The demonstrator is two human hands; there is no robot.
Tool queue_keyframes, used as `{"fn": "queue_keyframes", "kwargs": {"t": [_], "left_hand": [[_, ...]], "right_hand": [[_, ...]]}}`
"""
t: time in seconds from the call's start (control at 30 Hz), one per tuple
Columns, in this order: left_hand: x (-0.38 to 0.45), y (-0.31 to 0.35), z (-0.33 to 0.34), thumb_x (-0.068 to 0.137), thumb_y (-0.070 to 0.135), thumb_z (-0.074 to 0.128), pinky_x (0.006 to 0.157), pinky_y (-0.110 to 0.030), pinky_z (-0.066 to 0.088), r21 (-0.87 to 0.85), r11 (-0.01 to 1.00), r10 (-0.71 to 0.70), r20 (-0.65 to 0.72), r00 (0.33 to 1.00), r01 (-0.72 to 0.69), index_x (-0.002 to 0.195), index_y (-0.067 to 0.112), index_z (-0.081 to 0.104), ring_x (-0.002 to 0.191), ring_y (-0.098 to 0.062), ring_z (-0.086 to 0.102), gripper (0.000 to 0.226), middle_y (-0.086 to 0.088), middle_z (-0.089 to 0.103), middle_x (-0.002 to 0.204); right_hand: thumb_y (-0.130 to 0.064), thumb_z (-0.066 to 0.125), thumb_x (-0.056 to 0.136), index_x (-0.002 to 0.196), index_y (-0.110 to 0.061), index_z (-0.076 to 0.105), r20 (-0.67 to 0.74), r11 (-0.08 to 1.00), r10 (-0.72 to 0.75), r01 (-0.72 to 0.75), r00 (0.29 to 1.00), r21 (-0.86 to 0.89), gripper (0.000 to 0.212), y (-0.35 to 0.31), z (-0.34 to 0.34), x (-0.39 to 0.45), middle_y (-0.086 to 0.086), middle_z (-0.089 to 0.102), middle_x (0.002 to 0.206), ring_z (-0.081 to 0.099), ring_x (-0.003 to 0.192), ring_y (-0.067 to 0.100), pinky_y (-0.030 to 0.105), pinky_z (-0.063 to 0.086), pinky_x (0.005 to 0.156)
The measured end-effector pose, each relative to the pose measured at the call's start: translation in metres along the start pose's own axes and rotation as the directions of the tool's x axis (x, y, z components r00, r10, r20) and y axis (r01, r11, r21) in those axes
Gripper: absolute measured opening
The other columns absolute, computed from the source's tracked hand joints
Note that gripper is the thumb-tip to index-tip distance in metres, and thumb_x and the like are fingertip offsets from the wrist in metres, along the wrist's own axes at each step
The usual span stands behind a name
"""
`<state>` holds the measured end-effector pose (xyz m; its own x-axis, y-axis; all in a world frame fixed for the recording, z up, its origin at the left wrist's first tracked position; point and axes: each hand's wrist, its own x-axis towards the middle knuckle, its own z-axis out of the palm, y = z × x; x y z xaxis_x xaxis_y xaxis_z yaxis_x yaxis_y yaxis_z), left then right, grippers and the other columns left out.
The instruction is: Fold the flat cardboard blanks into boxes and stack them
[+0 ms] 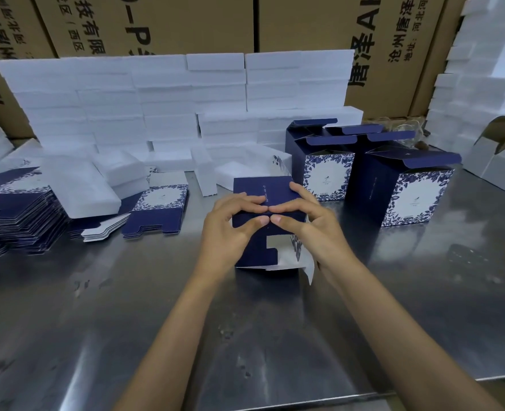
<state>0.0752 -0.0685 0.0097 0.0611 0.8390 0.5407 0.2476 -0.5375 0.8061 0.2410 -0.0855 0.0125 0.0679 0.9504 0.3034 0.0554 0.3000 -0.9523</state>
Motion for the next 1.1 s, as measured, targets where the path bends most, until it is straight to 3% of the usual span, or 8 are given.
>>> {"fn": "queue_keyframes", "kwargs": {"t": [0.1,0.23,0.53,0.67,0.73,0.8,0.93,1.1], "left_hand": [[0.006,-0.003,-0.013,0.085,0.01,0.076,0.106,-0.014,0.035,0.022,1.0,-0.023,0.13,0.991,0.02,0.096,0.031,0.074,0.127,0.003,0.048,0.024,0.019,0.07,0.114],[0.005,-0.001,-0.012,0.088,0.006,0.072,0.106,-0.013,0.035,0.031,0.999,-0.017,0.125,0.992,0.013,0.097,0.027,0.075,0.127,0.0,0.05,0.024,0.017,0.071,0.113],[0.01,0.003,-0.028,0.096,0.0,0.059,0.116,-0.021,0.03,0.087,0.996,-0.034,0.298,0.954,0.008,0.113,0.028,0.071,0.137,-0.001,0.042,0.034,0.015,0.066,0.126],[0.005,0.006,-0.025,0.094,0.0,0.062,0.117,-0.028,0.032,0.041,0.998,-0.05,0.262,0.964,0.041,0.103,0.029,0.07,0.139,0.005,0.036,0.031,0.015,0.065,0.128],[-0.002,0.006,-0.022,0.086,0.012,0.075,0.117,-0.029,0.029,0.079,0.997,-0.041,0.284,0.958,0.019,0.098,0.03,0.064,0.144,0.006,0.025,0.024,0.018,0.058,0.137],[-0.012,0.003,-0.017,0.068,0.038,0.088,0.118,-0.03,0.018,0.25,0.966,-0.021,0.344,0.939,-0.07,0.102,0.034,0.061,0.15,0.001,0.006,0.044,0.017,0.038,0.152],[-0.028,-0.011,-0.005,0.053,0.067,0.081,0.117,-0.04,0.014,0.591,0.715,0.139,0.403,0.904,-0.374,0.12,0.034,0.05,0.152,-0.018,-0.006,0.081,0.002,0.015,0.161],[-0.025,-0.023,0.002,0.076,0.041,0.081,0.114,-0.045,0.03,0.528,0.778,0.257,0.227,0.939,-0.34,0.103,0.028,0.055,0.149,-0.022,0.015,0.04,0.002,0.034,0.153]], "right_hand": [[-0.006,0.078,0.086,0.102,-0.025,0.08,0.072,1.0,0.015,-0.015,0.997,-0.011,0.025,-0.001,-0.008,0.001,-0.016,0.042,0.156,0.038,0.14,-0.007,0.029,0.038,0.116],[-0.004,0.075,0.088,0.104,-0.022,0.08,0.058,0.999,0.002,0.0,0.998,-0.041,0.024,0.002,-0.009,0.002,-0.013,0.043,0.156,0.039,0.142,-0.002,0.042,0.036,0.12],[0.002,0.071,0.089,0.106,-0.02,0.078,0.043,1.0,-0.031,0.03,0.999,0.008,0.029,0.005,-0.017,-0.003,-0.007,0.049,0.153,0.045,0.141,0.005,0.042,0.039,0.118],[0.001,0.072,0.089,0.112,-0.024,0.077,0.09,0.996,0.028,-0.034,0.996,0.076,0.034,0.001,-0.019,-0.003,-0.009,0.044,0.157,0.049,0.137,0.0,0.029,0.05,0.108],[0.0,0.073,0.089,0.116,-0.026,0.075,0.089,0.994,0.042,-0.051,0.995,0.098,0.038,0.002,-0.02,-0.005,-0.009,0.042,0.158,0.048,0.137,-0.002,0.025,0.051,0.104],[-0.001,0.073,0.089,0.113,-0.031,0.076,0.057,0.995,0.034,-0.039,0.998,0.091,0.038,0.005,-0.018,-0.006,-0.006,0.044,0.156,0.044,0.14,-0.001,0.028,0.05,0.107],[-0.002,0.07,0.092,0.111,-0.032,0.077,0.079,0.998,-0.007,0.002,0.997,0.063,0.036,0.008,-0.021,-0.005,-0.025,0.07,0.119,0.063,0.117,-0.002,0.017,0.054,0.087],[-0.036,0.058,0.102,0.131,-0.045,0.064,0.129,0.997,0.062,-0.068,0.99,0.038,0.031,0.015,-0.034,-0.006,-0.017,0.065,0.135,0.059,0.127,0.002,0.025,0.052,0.098]]}}
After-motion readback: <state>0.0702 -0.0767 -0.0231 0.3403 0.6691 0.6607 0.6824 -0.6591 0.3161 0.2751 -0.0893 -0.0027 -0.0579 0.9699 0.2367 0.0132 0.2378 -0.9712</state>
